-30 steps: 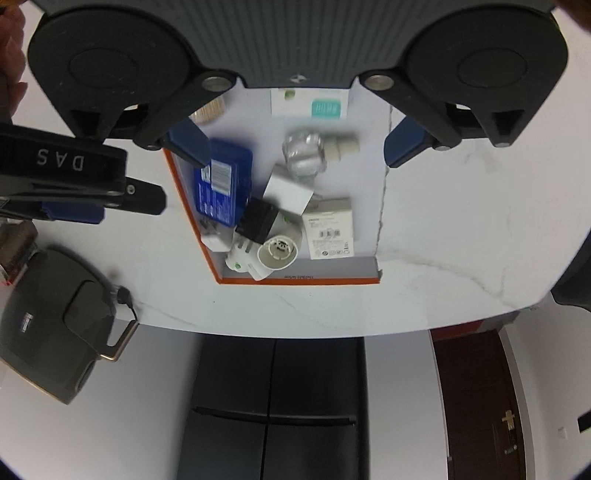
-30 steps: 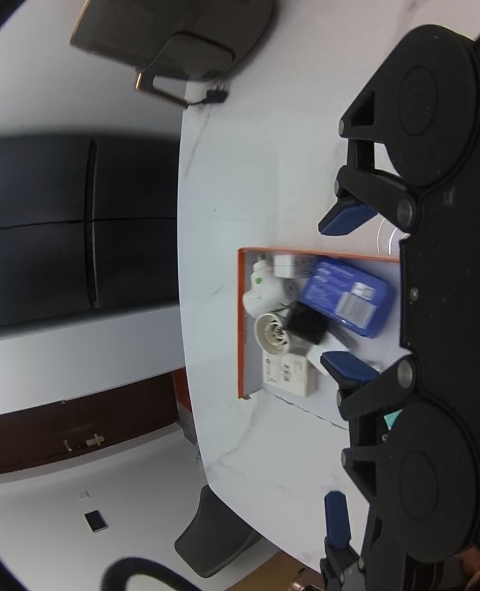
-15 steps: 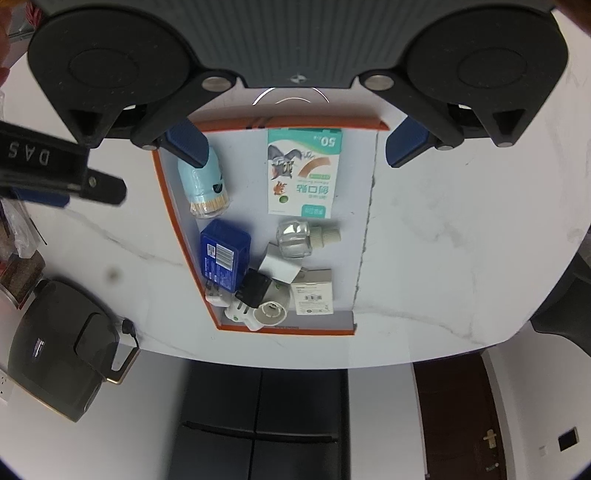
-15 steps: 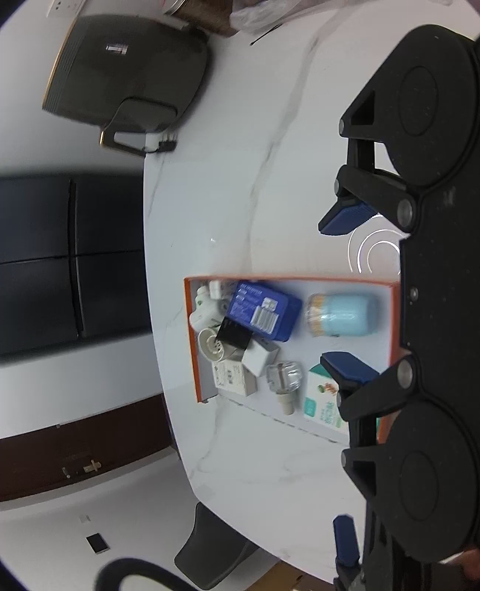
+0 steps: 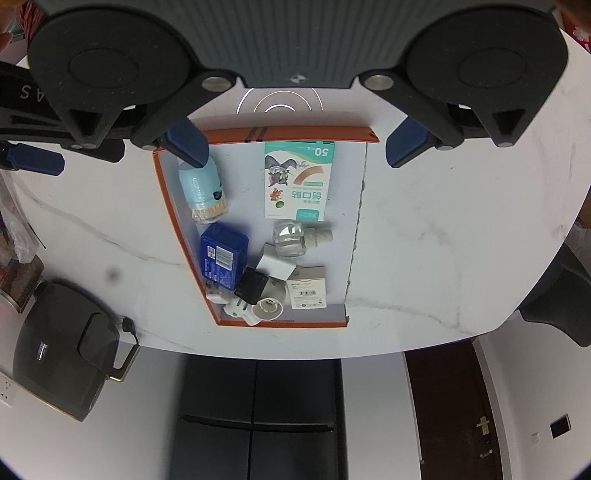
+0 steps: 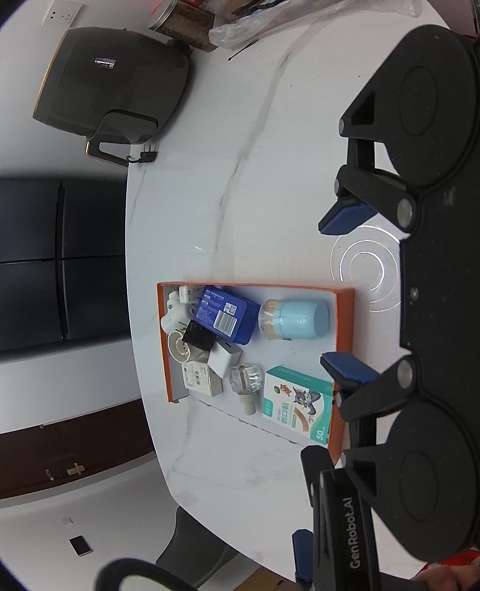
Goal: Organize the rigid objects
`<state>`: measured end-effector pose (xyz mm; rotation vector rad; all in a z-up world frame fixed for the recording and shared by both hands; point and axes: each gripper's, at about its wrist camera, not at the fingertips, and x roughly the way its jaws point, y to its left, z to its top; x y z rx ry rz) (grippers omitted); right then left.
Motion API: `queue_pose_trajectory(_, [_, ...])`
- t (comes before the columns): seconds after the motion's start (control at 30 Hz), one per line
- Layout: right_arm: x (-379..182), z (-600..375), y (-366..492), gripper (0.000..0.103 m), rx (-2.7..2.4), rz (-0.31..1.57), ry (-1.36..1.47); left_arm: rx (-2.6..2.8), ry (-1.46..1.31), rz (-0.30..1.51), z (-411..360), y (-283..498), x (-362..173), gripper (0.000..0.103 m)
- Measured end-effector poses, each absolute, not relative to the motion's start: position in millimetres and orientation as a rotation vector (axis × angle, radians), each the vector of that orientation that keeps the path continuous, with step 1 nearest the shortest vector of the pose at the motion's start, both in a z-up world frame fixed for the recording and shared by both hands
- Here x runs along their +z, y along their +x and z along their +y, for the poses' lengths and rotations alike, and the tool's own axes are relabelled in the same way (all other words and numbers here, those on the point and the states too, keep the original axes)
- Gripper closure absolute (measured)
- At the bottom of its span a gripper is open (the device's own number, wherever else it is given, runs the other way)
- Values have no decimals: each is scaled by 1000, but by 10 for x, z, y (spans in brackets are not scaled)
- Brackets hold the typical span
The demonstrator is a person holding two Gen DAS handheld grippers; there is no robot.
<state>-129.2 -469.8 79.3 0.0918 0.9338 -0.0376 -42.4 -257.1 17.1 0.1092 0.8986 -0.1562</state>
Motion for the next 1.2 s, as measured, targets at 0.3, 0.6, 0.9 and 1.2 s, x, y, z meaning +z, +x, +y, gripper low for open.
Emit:
queue_pose_trajectory(0.3, [797, -4724, -1342, 20, -45, 936, 94, -161, 115, 897, -2593, -433, 173, 0])
queue_pose_trajectory(0.6, [762, -4711, -1330, 20, -42, 946, 92, -159, 117, 901, -2575, -416, 165, 0])
queue_pose_trajectory(0.9, [718, -4689, -1312, 20, -35, 963, 80, -152, 111, 914, -2547, -408, 133, 0])
queue_pose_trajectory(1.2, [683, -4688, -1330, 20, -33, 971, 80, -150, 107, 924, -2554, -422, 104, 0])
